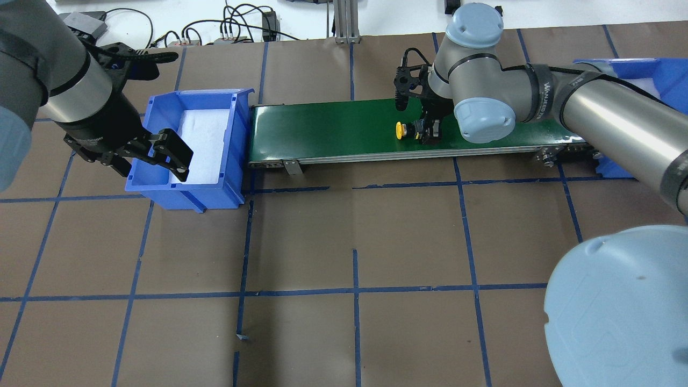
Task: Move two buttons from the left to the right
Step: 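Lower the right gripper and close it on the yellow-capped button, then lift the yellow-capped button and carry it to the far bin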
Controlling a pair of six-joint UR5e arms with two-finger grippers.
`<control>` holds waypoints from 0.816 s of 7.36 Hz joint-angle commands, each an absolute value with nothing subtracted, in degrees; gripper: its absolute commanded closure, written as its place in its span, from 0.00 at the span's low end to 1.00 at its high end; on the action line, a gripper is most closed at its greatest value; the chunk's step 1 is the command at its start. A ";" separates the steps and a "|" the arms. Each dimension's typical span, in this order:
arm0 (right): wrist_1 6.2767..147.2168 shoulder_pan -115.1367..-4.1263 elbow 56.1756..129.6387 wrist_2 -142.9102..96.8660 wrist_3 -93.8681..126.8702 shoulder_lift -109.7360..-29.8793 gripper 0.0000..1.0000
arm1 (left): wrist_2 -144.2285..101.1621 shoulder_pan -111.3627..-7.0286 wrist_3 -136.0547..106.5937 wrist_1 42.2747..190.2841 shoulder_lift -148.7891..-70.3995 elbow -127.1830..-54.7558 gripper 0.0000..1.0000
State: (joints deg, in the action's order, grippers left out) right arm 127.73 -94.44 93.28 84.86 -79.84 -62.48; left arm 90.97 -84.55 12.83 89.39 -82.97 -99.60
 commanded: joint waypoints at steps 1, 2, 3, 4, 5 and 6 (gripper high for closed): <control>127.71 -94.31 93.08 85.86 -80.42 -63.28 0.91 | 91.05 -85.16 12.83 89.47 -83.67 -99.67 0.00; 127.27 -93.78 92.99 86.83 -80.42 -64.76 0.94 | 91.14 -86.21 12.75 89.39 -83.67 -99.67 0.00; 127.00 -91.69 92.64 86.84 -80.33 -66.52 0.96 | 91.14 -86.39 12.66 89.38 -83.24 -99.67 0.00; 124.83 -87.32 91.42 86.66 -79.72 -68.53 0.95 | 91.23 -86.40 12.74 89.47 -82.71 -99.67 0.00; 124.02 -81.27 90.62 85.88 -79.54 -70.47 0.95 | 91.23 -86.48 12.74 89.39 -82.62 -99.67 0.00; 123.75 -74.86 90.35 83.52 -79.63 -70.92 0.95 | 91.40 -86.48 12.74 89.38 -82.53 -99.67 0.00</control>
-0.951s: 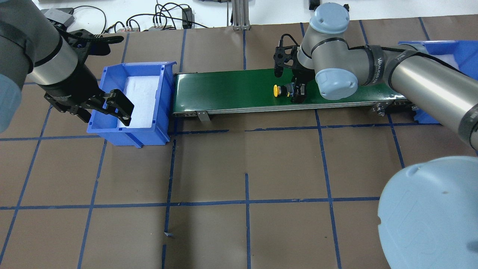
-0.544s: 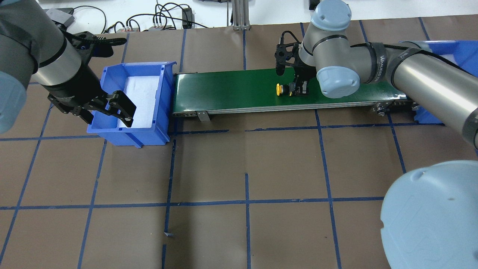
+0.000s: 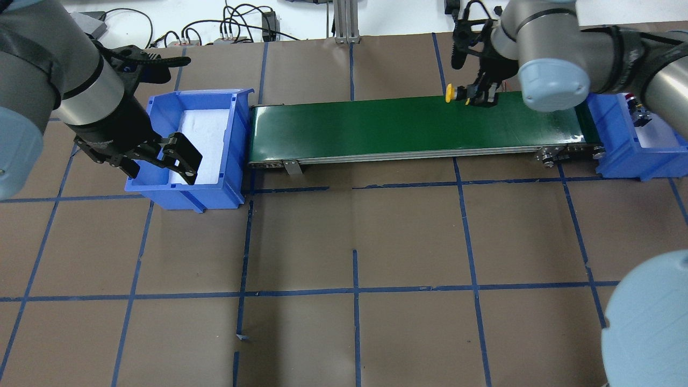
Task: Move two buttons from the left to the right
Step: 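Lift the yellow-capped button and carry it to the far bin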
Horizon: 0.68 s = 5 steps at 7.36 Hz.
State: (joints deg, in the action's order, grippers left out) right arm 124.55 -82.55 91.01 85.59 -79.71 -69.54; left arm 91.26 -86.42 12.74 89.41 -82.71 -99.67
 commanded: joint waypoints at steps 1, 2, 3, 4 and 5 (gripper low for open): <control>122.53 -68.97 90.35 80.45 -78.93 -71.01 0.95 | 91.41 -86.48 12.74 89.21 -82.62 -99.41 0.00; 122.52 -64.82 90.35 80.42 -71.70 -71.10 0.95 | 91.41 -86.48 12.83 89.30 -82.62 -99.32 0.00; 122.52 -63.04 90.44 80.42 -63.02 -72.32 0.95 | 91.49 -86.48 12.83 89.30 -82.62 -99.32 0.00; 122.00 -61.19 90.35 81.55 -50.75 -72.77 0.94 | 91.58 -86.40 12.92 89.30 -82.70 -99.40 0.00; 117.99 -57.26 90.18 84.00 -46.01 -72.69 0.94 | 91.58 -86.40 13.96 89.38 -82.71 -99.67 0.00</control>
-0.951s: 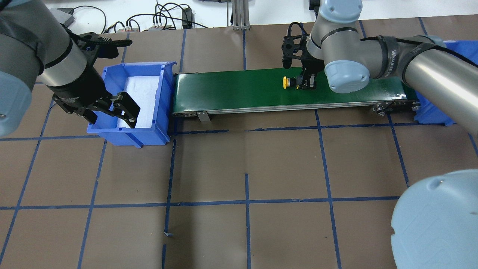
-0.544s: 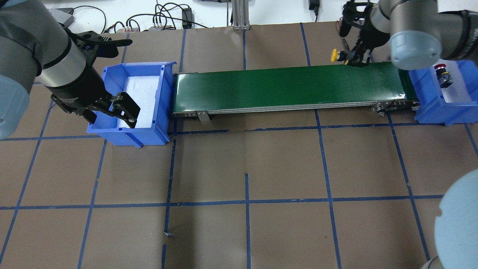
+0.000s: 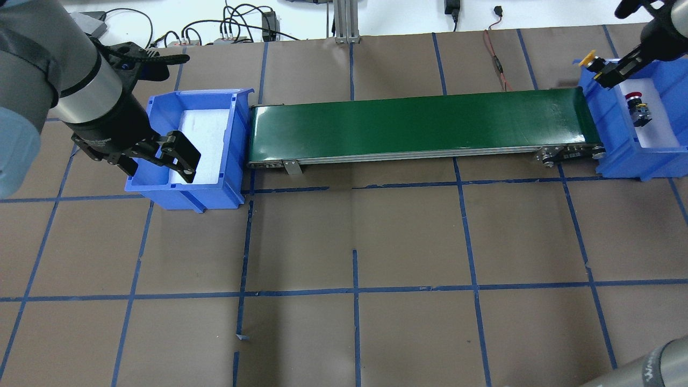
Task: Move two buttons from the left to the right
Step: 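Lift the yellow-capped button and carry it to the far bin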
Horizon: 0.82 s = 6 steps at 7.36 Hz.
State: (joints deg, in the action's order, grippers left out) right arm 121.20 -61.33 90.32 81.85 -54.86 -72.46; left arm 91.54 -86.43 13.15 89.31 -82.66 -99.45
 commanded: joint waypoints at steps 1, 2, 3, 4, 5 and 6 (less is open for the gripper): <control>114.21 -53.82 88.09 85.07 -44.23 -71.82 0.94 | 91.58 -86.31 14.15 89.04 -82.71 -99.58 0.00; 111.65 -52.22 84.15 86.12 -44.30 -68.50 0.94 | 91.50 -85.87 14.24 89.03 -82.71 -99.58 0.00; 108.75 -52.03 80.02 86.13 -43.69 -64.81 0.94 | 91.49 -85.87 14.15 89.03 -82.62 -99.58 0.00; 106.98 -52.03 78.41 86.39 -39.24 -63.91 0.94 | 91.41 -85.96 14.15 89.03 -82.62 -99.49 0.00; 107.22 -52.29 78.31 86.83 -36.76 -63.55 0.95 | 91.41 -85.78 14.15 89.03 -82.70 -99.58 0.00; 107.84 -52.73 78.05 86.84 -36.39 -61.80 0.95 | 91.41 -85.78 14.15 89.03 -82.71 -99.49 0.00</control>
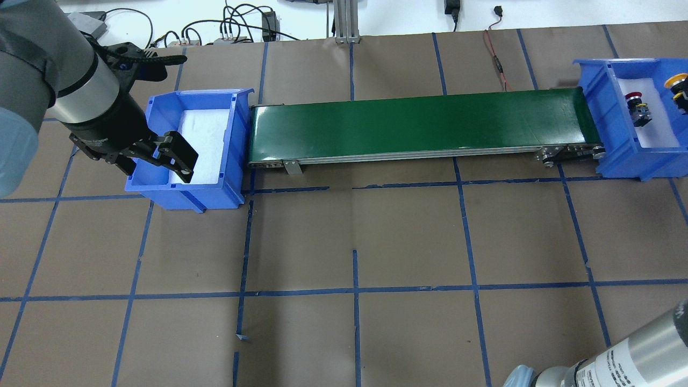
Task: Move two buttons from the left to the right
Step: 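Lower the yellow-capped button beside the red one in the far bin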
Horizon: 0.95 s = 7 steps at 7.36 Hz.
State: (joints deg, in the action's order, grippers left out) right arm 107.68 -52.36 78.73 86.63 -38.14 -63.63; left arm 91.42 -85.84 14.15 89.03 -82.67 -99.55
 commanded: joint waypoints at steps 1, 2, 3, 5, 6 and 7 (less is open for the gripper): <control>107.93 -52.91 77.96 86.57 -33.17 -60.48 0.95 | 91.41 -85.87 14.15 89.03 -82.71 -99.41 0.00; 109.32 -53.08 77.78 86.66 -32.18 -59.42 0.95 | 91.58 -85.70 14.15 89.12 -82.79 -99.14 0.00; 110.03 -53.09 77.52 87.88 -32.17 -58.02 0.95 | 91.67 -85.69 14.15 89.21 -82.71 -99.05 0.00; 112.14 -53.17 76.47 89.12 -32.08 -55.38 0.95 | 91.58 -85.69 14.15 89.21 -82.97 -98.71 0.00; 112.24 -53.61 75.94 89.12 -31.99 -54.94 0.95 | 91.67 -85.69 14.15 89.30 -83.06 -98.70 0.00; 112.24 -54.57 75.15 89.30 -31.99 -54.41 0.95 | 91.93 -85.78 14.15 90.43 -83.67 -97.66 0.00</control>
State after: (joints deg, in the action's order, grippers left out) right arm 112.06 -53.69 76.03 89.09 -32.05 -55.17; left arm 91.72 -85.71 14.15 89.55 -83.16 -98.52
